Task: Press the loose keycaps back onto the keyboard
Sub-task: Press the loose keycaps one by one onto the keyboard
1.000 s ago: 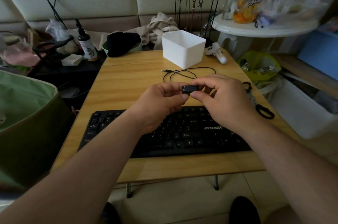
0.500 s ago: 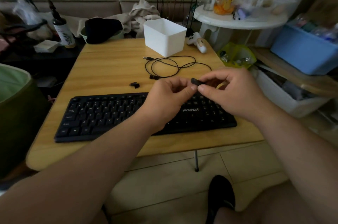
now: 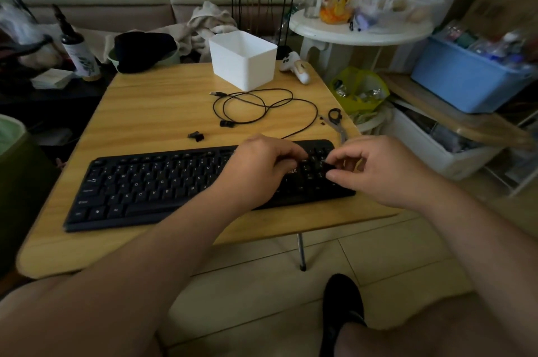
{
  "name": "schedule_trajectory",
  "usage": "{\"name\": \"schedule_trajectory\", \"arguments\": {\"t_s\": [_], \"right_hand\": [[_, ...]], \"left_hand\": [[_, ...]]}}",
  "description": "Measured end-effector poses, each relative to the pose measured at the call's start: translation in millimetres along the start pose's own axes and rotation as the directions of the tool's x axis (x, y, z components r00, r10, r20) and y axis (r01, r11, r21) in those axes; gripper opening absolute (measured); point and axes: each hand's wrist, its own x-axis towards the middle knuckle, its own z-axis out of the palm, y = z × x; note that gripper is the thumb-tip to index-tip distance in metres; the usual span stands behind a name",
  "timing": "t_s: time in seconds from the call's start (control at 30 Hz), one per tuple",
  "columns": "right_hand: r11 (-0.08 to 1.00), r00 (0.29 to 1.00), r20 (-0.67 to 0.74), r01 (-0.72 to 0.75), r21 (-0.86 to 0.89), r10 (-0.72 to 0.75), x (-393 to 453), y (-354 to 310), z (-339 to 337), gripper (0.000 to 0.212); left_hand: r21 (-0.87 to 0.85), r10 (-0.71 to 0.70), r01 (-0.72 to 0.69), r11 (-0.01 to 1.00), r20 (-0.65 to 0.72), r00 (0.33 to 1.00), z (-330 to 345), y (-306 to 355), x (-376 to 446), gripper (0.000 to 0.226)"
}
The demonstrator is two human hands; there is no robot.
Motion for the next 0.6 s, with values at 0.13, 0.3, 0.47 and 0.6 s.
{"name": "schedule_trajectory", "arguments": {"t_s": [0.13,0.3,0.47,0.6], "right_hand": [[0.98,0.994,0.093,0.076,-0.184,-0.059,0.8,4.7,6.1,0.027],[0.933,0.985,0.146,0.137,-0.333,-0.093,6.1,3.4,16.3,0.026],[0.953,0.988,0.138,0.101,-0.284,-0.063,8.5,1.8,16.0,0.02],[0.959,0.993,0.115,0.059,-0.277,-0.028,10.6,0.8,15.9,0.016]], "left_hand": [[0.102,-0.057,0.058,0.993,-0.014,0.998,-3.1,-11.6,2.3,0.022],[0.154,-0.006,0.007,0.988,-0.009,1.0,4.7,-8.7,2.2,0.019],[0.201,0.063,-0.067,0.977,0.027,0.998,16.9,-4.0,0.0,0.021],[0.287,0.064,-0.08,0.955,0.066,0.996,21.0,0.2,-2.8,0.024]]}}
